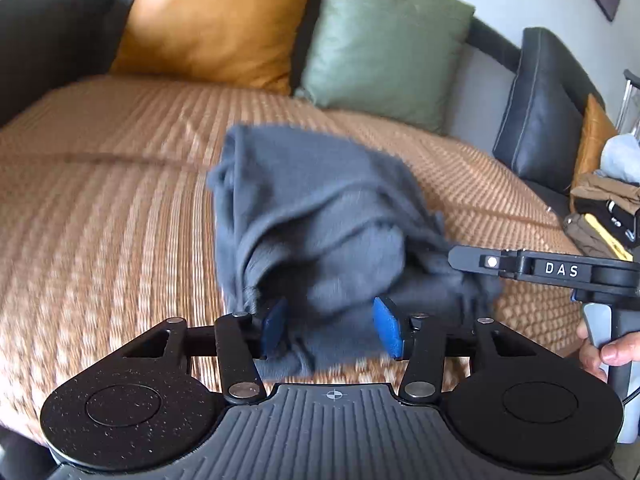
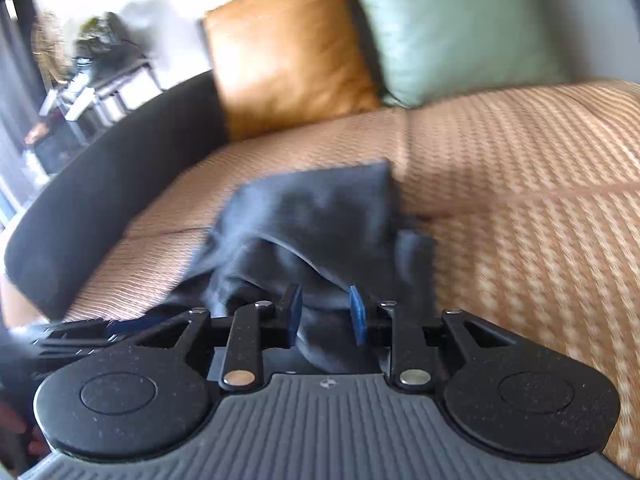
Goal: Fold clothes
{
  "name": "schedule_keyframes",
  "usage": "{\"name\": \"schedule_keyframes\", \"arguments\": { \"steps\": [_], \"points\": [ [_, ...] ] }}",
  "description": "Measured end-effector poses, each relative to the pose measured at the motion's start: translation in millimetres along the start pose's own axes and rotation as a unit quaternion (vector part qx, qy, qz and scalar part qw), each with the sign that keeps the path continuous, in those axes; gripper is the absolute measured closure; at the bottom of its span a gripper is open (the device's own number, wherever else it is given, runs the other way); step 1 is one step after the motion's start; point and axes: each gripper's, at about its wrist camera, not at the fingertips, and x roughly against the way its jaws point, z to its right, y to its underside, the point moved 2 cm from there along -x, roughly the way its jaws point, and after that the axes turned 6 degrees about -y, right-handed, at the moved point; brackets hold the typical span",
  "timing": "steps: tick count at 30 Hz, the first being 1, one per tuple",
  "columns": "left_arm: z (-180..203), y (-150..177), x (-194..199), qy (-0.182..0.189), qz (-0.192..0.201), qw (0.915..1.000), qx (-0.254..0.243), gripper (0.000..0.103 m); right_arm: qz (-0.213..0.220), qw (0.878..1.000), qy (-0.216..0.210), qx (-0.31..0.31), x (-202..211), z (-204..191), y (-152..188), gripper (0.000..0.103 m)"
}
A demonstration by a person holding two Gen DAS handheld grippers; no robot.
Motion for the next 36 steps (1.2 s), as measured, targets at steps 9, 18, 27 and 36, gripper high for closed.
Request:
{"name": "schedule_keyframes", "arguments": {
  "steps": [9,18,27,36],
  "points": [
    [-0.4,-7.7,23.8,0.006,0.004,0.9997,0.025,0.036,0.005,0.995,-0.028,-0.092,3.5,29.6,8.9,0.065],
    [-62.2,-45.2,3.5,0.023,-0.004,0.9831,0.182,0.017,0.03,0.986,-0.064,-0.153,20.9,60.4,-29.5,0.038],
    [-83.6,-46.1,-56.2,0.074,-0.042,0.9678,0.237,0.016,0.0,0.969,-0.111,-0.219,-24.5,93.4,-28.0,0.036],
    [-79.0,-66.2,-92.3,0.098,-0.03,0.9751,0.197,0.014,-0.014,0.974,-0.131,-0.184,-66.2,80.7,-50.1,0.035]
  ]
}}
